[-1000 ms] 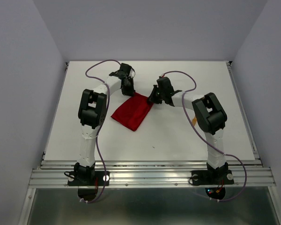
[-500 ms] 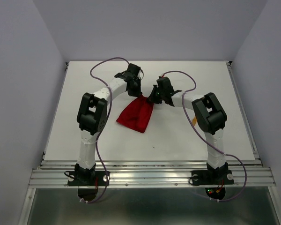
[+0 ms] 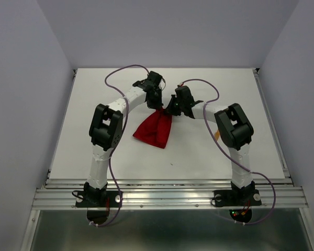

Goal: Fold the napkin into a case and place the utensils inside
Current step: Stuff the top corner of the smaller-rectangle-folded napkin into the folded napkin.

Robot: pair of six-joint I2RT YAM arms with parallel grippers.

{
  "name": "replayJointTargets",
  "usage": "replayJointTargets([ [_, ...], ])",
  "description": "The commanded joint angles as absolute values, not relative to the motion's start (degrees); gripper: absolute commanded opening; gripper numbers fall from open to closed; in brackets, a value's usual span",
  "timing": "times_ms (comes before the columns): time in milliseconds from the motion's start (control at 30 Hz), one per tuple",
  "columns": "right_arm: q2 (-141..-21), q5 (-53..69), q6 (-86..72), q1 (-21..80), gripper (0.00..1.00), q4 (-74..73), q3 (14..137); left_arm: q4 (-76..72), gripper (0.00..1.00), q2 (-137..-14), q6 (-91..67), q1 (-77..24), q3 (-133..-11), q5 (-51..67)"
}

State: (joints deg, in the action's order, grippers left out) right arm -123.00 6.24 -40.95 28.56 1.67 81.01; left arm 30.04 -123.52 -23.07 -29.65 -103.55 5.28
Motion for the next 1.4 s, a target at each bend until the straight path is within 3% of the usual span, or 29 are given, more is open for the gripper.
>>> replayJointTargets([
  [0, -123.8, 4.7, -40.3, 28.6, 0.01, -1.6, 81.3, 31.2, 0.0, -125.5, -25.1, -30.2, -105.9, 5.2],
  [733, -116.6, 3.2, -34.7, 28.6, 0.04, -1.0, 77.3, 32.0, 0.0, -135.2, -27.2, -31.1, -105.3, 4.3],
  [1100, -111.8, 5.4, -13.1, 29.1, 0.34, -2.4, 76.3, 29.8, 0.0, -133.3, -24.0, -31.1, -102.4, 5.4],
  [1367, -113.4, 3.1, -1.2, 31.0, 0.37, -5.4, 79.3, 29.8, 0.0, -133.4, -19.2, -31.1, -104.8, 7.2],
])
